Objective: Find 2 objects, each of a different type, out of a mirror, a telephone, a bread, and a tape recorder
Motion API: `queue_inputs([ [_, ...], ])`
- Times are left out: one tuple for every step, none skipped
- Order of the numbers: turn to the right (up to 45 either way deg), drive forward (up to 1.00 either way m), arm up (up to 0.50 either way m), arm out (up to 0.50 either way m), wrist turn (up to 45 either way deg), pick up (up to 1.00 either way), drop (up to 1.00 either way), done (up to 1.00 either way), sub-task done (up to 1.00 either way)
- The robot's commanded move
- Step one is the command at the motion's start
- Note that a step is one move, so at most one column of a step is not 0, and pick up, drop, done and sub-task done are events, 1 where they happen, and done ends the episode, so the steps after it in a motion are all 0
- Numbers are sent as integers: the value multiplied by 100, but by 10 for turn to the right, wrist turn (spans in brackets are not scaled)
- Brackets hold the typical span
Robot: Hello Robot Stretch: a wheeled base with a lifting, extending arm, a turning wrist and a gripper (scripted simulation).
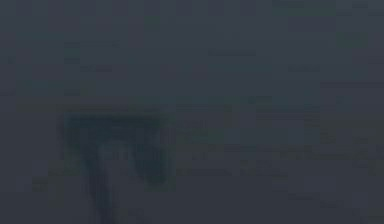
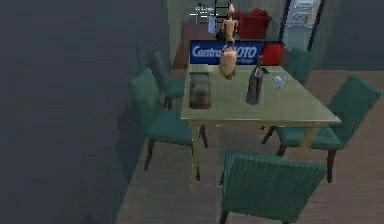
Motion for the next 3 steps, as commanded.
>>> queue_inputs([
  [450,0,0,0,0,0,0,0,0],
  [450,0,0,0,0,0,0,0,0],
  [0,0,0,0,0,0,0,100,0],
])
